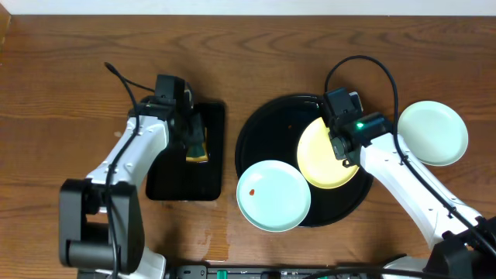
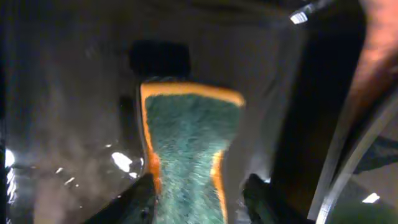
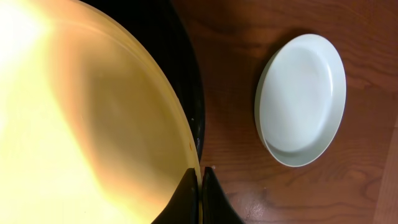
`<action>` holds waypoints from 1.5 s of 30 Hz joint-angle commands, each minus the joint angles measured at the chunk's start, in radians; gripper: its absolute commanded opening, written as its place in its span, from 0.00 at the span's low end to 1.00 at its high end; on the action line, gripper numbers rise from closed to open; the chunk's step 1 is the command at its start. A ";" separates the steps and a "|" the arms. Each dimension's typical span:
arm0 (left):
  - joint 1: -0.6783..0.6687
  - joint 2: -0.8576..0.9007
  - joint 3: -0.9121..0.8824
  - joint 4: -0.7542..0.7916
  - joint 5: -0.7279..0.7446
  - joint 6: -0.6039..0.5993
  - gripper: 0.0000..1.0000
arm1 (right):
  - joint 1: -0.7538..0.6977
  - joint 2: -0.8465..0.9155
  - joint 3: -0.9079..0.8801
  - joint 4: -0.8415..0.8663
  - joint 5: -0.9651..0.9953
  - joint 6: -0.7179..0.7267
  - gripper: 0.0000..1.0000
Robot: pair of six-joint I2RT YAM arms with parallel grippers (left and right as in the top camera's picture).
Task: Clean dirty plates on tray and stack at the side
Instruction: 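Move the sponge with the left gripper toward the yellow plate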
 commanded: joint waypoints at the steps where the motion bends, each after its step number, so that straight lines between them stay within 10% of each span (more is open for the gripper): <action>1: 0.002 0.087 -0.034 -0.002 -0.029 0.006 0.51 | -0.005 0.004 -0.005 -0.001 0.034 0.015 0.01; 4: 0.002 0.144 -0.034 0.005 -0.026 0.006 0.46 | -0.005 0.004 -0.005 -0.001 0.034 0.015 0.01; 8: 0.002 0.167 -0.034 0.007 -0.004 0.006 0.08 | -0.004 0.004 -0.005 -0.002 0.034 0.014 0.01; 31: 0.001 0.056 0.035 -0.108 -0.071 0.010 0.07 | -0.004 0.004 -0.005 -0.001 0.037 0.015 0.01; 45: -0.209 0.018 0.188 0.077 0.314 -0.082 0.07 | -0.004 0.004 -0.005 -0.001 0.036 0.018 0.01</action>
